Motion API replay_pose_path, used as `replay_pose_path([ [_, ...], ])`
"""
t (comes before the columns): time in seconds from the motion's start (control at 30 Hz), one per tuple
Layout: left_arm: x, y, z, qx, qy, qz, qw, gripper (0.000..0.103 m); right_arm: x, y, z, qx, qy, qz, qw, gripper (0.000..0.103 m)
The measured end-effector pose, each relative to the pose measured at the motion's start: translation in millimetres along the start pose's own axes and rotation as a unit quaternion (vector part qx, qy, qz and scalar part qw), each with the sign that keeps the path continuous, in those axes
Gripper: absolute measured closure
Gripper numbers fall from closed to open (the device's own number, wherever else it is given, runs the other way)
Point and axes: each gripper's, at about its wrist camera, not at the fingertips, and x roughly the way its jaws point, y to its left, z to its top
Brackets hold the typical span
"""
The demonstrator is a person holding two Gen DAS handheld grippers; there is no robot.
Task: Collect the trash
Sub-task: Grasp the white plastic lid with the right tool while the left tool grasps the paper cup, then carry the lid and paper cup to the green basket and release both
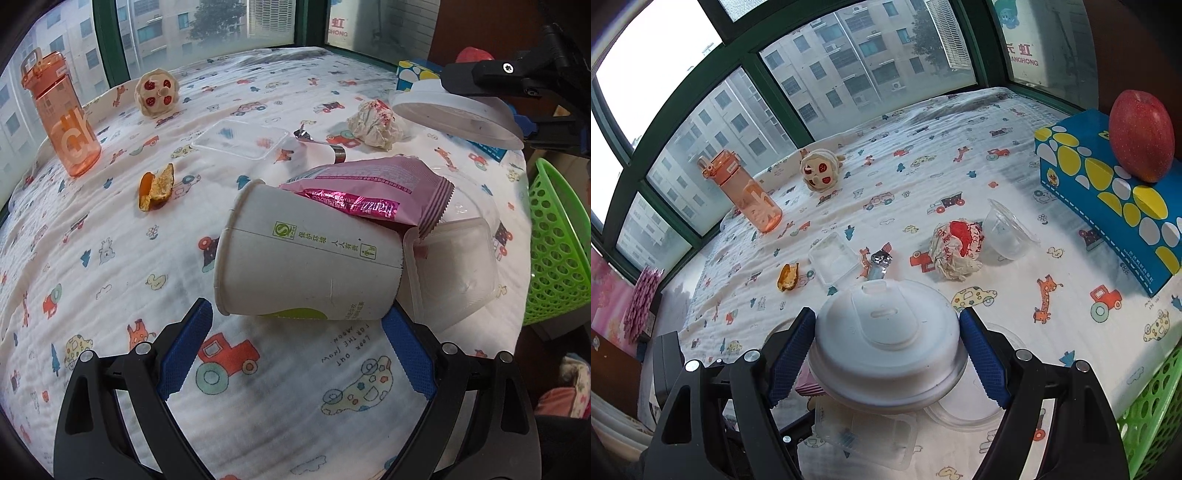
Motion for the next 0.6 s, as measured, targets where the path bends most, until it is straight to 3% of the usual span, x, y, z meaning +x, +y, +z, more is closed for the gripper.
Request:
replay_pose_path([
  [0.37, -2.5, 2.0, 2.2, -0.003, -0.023, -0.027, 0.9994, 0.018, -11.0, -12.2, -8.1, 0.017, -0.007, -0.002, 1.0, 0.026],
  [0.6, -17.2, 21.5, 3.6, -0.061, -0.028, -0.066, 0.9955, 0.018, -26.1, -16.4, -13.9, 0.022, -0.017, 0.0, 1.0, 0.026],
])
